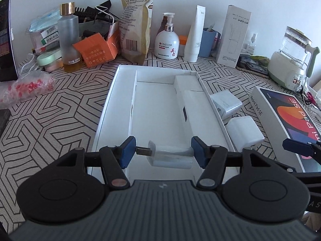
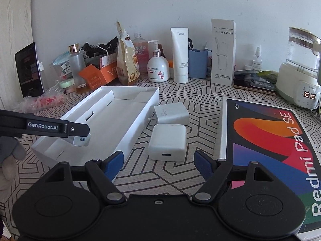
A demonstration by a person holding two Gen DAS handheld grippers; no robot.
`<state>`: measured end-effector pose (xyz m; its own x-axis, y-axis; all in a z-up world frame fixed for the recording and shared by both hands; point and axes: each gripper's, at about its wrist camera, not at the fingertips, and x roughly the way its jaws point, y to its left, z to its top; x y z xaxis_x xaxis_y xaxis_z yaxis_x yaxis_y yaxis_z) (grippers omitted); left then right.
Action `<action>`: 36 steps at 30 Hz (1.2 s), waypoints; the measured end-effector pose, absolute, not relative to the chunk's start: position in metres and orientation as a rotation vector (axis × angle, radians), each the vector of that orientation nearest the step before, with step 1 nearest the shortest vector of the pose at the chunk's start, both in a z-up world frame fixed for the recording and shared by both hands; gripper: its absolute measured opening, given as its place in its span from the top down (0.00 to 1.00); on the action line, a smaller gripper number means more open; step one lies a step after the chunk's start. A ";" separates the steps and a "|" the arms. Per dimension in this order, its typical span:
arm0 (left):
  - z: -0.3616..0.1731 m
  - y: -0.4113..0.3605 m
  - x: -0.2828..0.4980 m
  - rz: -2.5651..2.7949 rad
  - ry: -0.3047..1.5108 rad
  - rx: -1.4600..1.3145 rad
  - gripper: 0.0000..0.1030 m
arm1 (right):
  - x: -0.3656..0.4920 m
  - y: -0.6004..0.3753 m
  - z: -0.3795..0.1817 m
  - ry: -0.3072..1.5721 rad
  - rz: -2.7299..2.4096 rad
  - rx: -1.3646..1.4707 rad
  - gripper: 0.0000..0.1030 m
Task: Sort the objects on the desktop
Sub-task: 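Carry the charger with the left tool and lower it into the white tray box, then open the left tool and withdraw from the charger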
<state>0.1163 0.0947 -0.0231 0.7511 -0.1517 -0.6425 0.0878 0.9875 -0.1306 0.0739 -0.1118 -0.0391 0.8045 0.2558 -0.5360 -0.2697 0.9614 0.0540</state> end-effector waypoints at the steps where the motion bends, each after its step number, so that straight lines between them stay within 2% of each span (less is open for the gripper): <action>1: -0.025 0.094 0.119 -0.135 0.719 -0.096 0.42 | 0.075 -0.111 -0.039 0.574 0.278 -0.028 0.21; 10: -0.034 0.096 0.123 -0.137 0.765 -0.122 0.41 | 0.087 -0.107 -0.043 0.599 0.274 -0.040 0.21; 14: -0.027 0.098 0.118 -0.129 0.741 -0.127 0.38 | 0.088 -0.104 -0.044 0.610 0.285 -0.043 0.21; 15: -0.025 0.098 0.115 -0.129 0.732 -0.129 0.37 | 0.088 -0.103 -0.044 0.611 0.287 -0.047 0.21; 19: -0.019 0.102 0.106 -0.132 0.713 -0.164 0.20 | 0.088 -0.102 -0.043 0.611 0.297 -0.038 0.21; 29: -0.013 0.113 0.084 -0.118 0.699 -0.180 0.14 | 0.081 -0.101 -0.042 0.584 0.296 0.012 0.21; 32: -0.012 0.116 0.077 -0.122 0.694 -0.193 0.14 | 0.078 -0.105 -0.039 0.563 0.321 0.055 0.31; 34: -0.008 0.119 0.069 -0.140 0.683 -0.198 0.13 | 0.078 -0.104 -0.038 0.563 0.327 0.051 0.42; 36: -0.002 0.122 0.062 -0.176 0.655 -0.188 0.10 | 0.076 -0.103 -0.038 0.557 0.344 0.039 0.46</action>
